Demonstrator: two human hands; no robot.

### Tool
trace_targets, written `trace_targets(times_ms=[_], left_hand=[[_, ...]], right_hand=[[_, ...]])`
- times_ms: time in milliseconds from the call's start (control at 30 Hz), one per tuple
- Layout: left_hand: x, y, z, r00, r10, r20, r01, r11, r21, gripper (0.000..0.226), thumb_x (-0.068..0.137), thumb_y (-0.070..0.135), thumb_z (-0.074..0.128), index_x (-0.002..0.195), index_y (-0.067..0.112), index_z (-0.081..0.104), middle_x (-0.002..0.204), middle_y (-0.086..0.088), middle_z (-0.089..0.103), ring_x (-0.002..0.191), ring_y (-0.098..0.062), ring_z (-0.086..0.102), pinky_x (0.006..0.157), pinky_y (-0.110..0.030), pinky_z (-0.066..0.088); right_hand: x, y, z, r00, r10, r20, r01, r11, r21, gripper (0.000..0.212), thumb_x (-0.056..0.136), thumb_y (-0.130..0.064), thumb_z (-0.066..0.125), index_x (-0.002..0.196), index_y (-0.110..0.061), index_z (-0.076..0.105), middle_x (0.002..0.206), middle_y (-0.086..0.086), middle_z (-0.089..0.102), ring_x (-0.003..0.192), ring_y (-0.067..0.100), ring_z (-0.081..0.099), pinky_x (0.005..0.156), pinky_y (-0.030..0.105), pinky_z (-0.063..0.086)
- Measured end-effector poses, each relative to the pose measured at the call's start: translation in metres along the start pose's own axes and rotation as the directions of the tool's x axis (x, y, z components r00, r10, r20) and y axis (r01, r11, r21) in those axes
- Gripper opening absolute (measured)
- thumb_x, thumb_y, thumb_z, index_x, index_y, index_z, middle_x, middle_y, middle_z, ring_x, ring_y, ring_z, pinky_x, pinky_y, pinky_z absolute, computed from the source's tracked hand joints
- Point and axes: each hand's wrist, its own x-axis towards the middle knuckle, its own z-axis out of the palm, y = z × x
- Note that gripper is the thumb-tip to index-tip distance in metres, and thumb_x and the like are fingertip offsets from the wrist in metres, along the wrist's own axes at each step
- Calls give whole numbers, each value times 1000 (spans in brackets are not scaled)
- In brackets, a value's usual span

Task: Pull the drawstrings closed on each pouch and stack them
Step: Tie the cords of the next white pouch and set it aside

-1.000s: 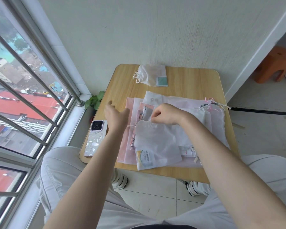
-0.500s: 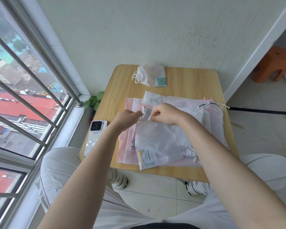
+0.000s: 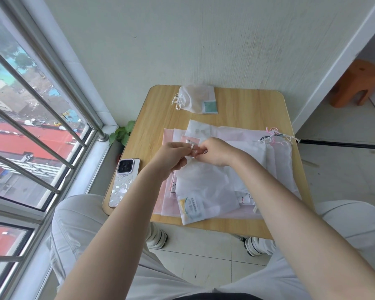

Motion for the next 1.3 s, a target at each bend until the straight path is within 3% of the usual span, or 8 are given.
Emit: trace_targets(times_ms=[367, 567, 667, 733, 867, 1000, 1167, 1300], left_hand=[[4, 0, 11, 990, 20, -137, 18, 962, 273, 22, 89, 11, 55, 91, -1, 74, 66, 1, 59, 49, -12, 35, 45, -15, 30], [6, -5, 10, 1000, 31, -3, -27, 923, 383, 24, 83, 23, 70, 61, 16, 69, 64, 0, 51, 55, -12, 38, 56, -23, 32], [6, -6, 10, 999, 43, -16, -34, 930, 365, 20, 89, 25, 66, 80, 10, 76, 68, 1, 57, 54, -12, 40, 52, -19, 33], [6, -5, 7, 1000, 13, 2, -13, 955, 297, 24, 95, 22, 59, 95, 6, 76, 72, 0, 61, 53, -13, 40, 48, -16, 33], [6, -3, 0, 997, -66, 37, 60, 988, 144, 26, 97, 25, 55, 94, 7, 74, 72, -2, 65, 46, -11, 42, 45, -19, 27], [5, 1, -1, 992, -115, 42, 114, 993, 32, 24, 97, 19, 48, 88, 8, 68, 76, -8, 69, 45, -14, 43, 43, -19, 29], [4, -2, -3, 992, -114, 57, 112, 993, 42, 26, 95, 20, 52, 95, 5, 73, 78, -7, 70, 48, -13, 44, 46, -20, 31], [6, -8, -9, 997, -72, 0, 72, 997, 3, 22, 96, 19, 56, 100, 5, 73, 74, -1, 68, 49, -11, 42, 43, -16, 32]], right_hand=[[3, 0, -9, 999, 44, -15, -43, 999, 9, 30, 93, -32, 59, 81, -4, 61, 58, -26, 48, 64, 5, 46, 57, 23, 35], [4, -2, -14, 989, 26, -147, 52, 863, 502, 18, 90, -32, 65, 86, -15, 67, 84, -7, 67, 79, 7, 61, 76, 25, 44], [2, -3, -16, 976, -56, -209, 195, 649, 736, 24, 92, -14, 62, 111, -29, 65, 101, -3, 64, 85, 7, 64, 74, 21, 49], [3, 2, -14, 963, -39, -265, 216, 699, 682, 36, 88, -10, 65, 118, -31, 63, 109, 2, 62, 91, 9, 63, 76, 24, 52], [3, 9, -3, 982, -24, -185, 106, 888, 447, 20, 82, -1, 68, 99, -11, 73, 94, 4, 72, 83, 11, 66, 81, 28, 53], [2, 7, 4, 980, -83, -181, 143, 925, 352, 17, 76, -2, 76, 89, -13, 74, 88, 2, 74, 87, 17, 70, 80, 28, 56], [3, 6, 3, 975, -63, -213, 135, 928, 346, 3, 80, 0, 73, 81, 0, 70, 72, 4, 70, 66, 0, 65, 69, 21, 56], [3, 12, -1, 986, -47, -161, 88, 963, 255, 4, 90, -11, 65, 87, -11, 67, 82, -2, 66, 80, 11, 61, 77, 23, 47]])
